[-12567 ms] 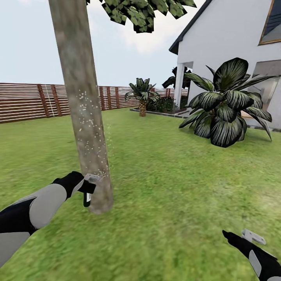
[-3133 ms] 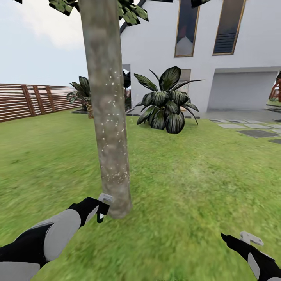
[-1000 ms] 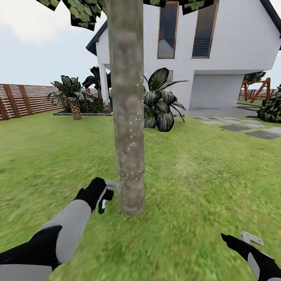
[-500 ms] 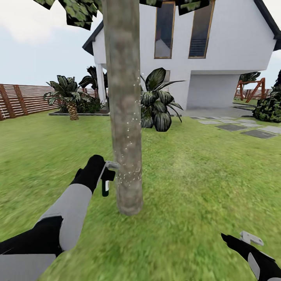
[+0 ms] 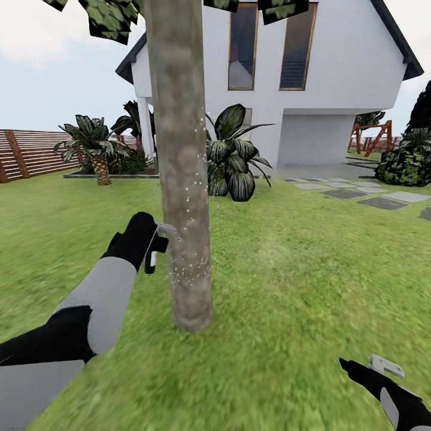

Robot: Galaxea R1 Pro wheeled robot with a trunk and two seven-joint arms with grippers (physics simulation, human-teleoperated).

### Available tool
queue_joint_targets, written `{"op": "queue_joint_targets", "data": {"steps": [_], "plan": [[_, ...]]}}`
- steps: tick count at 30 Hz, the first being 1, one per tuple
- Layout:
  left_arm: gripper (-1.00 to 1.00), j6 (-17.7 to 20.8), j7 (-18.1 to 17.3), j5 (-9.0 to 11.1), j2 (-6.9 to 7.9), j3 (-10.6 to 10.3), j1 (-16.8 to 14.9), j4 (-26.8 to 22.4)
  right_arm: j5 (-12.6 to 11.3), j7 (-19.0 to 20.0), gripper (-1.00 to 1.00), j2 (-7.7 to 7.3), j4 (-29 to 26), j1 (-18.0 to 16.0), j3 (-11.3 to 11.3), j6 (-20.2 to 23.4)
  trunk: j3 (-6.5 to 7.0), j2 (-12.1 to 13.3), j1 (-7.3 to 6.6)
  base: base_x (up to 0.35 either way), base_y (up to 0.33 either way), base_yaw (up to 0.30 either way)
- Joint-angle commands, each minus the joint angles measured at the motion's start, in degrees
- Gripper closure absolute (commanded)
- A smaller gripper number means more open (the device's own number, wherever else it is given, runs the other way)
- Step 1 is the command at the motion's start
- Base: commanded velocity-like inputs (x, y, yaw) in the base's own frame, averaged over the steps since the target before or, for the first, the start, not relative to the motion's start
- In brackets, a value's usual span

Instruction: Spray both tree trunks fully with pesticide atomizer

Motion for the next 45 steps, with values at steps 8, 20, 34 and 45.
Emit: {"op": "queue_joint_targets", "data": {"steps": [8, 20, 34, 45], "plan": [[1.0, 0.28, -0.05, -0.25, -0.38, 0.0, -5.92, 0.3, 0.0, 0.0, -1.0, 0.0, 0.0, 0.0, -0.03, 0.0, 0.0, 0.0, 0.0, 0.0, 0.0, 0.0], [1.0, 0.29, -0.02, -0.43, -0.25, -0.08, -7.39, 0.26, 0.0, 0.0, -1.0, 0.0, 0.0, 0.0, 0.0, 0.0, 0.0, 0.0, 0.0, 0.0, 0.0, -0.209], [1.0, 0.45, -0.08, -8.8, -0.08, 0.0, -14.88, 2.24, 0.0, 0.0, -1.0, 0.0, 0.0, 0.0, 0.0, 0.0, 0.0, 0.0, 0.0, 0.0, 0.0, -0.022], [1.0, 0.58, -0.08, -8.88, -0.11, 0.0, -20.01, 3.73, 0.0, 0.0, -1.0, 0.0, 0.0, 0.0, 0.08, 0.0, 0.0, 0.0, 0.0, 0.0, 0.0, 0.0]]}}
